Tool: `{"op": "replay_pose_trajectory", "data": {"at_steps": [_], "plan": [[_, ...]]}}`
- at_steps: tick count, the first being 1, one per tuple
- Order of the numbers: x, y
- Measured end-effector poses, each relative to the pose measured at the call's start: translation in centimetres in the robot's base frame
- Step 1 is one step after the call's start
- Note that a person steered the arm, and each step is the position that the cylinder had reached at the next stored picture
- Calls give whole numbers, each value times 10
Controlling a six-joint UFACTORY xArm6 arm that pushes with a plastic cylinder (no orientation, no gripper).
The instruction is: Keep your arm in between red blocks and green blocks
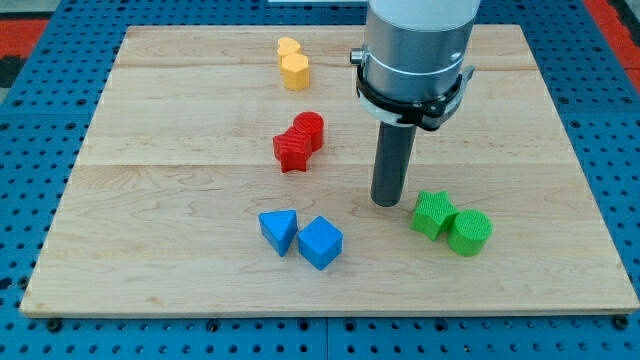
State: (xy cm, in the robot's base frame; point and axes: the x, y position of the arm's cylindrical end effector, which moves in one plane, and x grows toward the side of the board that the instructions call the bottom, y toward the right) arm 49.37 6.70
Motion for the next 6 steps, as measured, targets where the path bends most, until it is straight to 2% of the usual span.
{"op": "replay_pose_trajectory", "data": {"at_steps": [4,6], "plan": [[0,-1],[-6,-29]]}}
